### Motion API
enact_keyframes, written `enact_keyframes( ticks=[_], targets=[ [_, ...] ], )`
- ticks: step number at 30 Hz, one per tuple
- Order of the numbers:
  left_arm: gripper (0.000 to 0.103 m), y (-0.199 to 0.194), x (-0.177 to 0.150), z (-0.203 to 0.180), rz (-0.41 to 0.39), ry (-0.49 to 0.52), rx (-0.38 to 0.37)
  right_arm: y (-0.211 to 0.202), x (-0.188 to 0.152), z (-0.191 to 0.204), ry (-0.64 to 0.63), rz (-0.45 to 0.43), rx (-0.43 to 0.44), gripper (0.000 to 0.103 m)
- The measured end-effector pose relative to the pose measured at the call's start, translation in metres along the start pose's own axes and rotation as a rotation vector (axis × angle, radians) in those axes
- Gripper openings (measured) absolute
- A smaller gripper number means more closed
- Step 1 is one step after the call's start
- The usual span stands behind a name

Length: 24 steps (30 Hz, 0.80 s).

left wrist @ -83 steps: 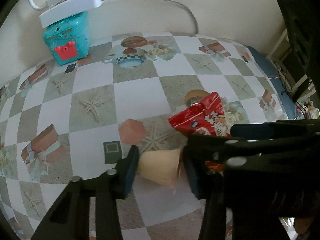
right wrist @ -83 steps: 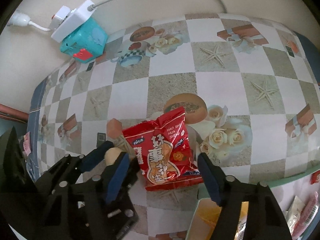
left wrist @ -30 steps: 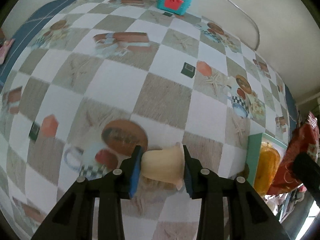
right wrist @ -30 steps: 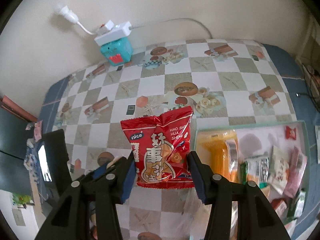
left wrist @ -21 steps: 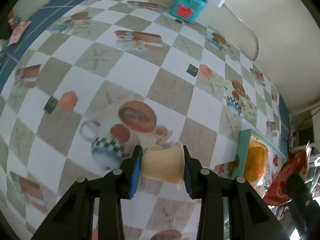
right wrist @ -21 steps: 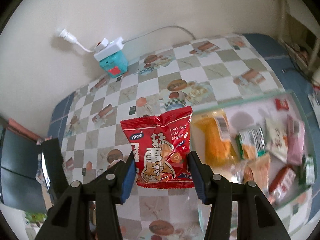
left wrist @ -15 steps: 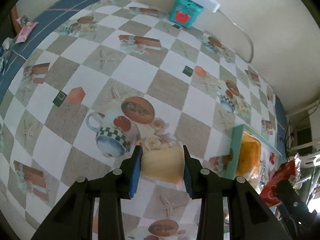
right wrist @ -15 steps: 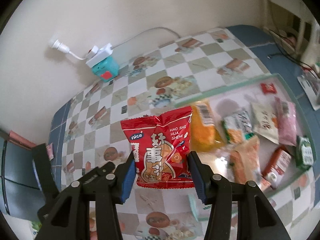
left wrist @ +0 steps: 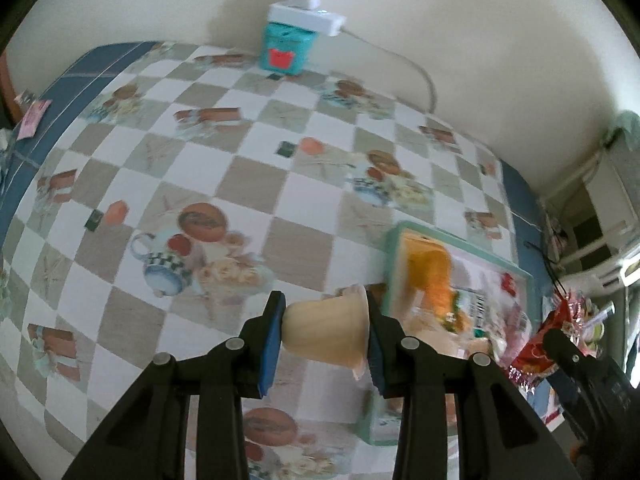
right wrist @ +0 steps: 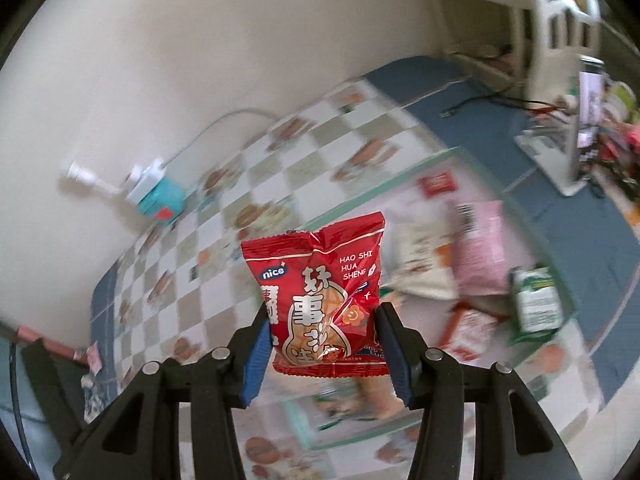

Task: Organize snacks
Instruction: 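Lift both items and carry them over the white tray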

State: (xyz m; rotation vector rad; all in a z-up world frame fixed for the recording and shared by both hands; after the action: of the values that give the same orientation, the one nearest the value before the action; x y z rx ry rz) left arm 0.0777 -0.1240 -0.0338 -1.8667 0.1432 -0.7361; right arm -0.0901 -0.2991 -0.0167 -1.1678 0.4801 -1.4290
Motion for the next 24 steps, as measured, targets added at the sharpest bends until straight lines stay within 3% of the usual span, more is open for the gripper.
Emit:
enact_keyframes(
  ticks=[12,24],
  targets=[
    [0.039,0.007,-0.003,-0.093,-0.005,0.162,-0.069,-0.013,0.032,-0.072,0.126,-0.026,-0.059,0.054],
    [0.039,0.037,0.008,-0.138,0.024,0.228,-0.084,0.020,0.024,-0.077,0.101,0.060,-0.106,0.054]
  ],
)
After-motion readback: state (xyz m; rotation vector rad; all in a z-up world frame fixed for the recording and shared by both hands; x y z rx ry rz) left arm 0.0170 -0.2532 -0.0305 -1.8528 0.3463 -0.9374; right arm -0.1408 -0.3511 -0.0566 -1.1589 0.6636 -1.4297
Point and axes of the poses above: each gripper's, at about its wrist camera, not at the fingertips, and y roughly the way its jaws point, z to its left, x to its top, the point moved 3 cm from there along y, roughly the way its jaws point, and after that the axes turned 9 degrees about y, right-handed, at the moved point
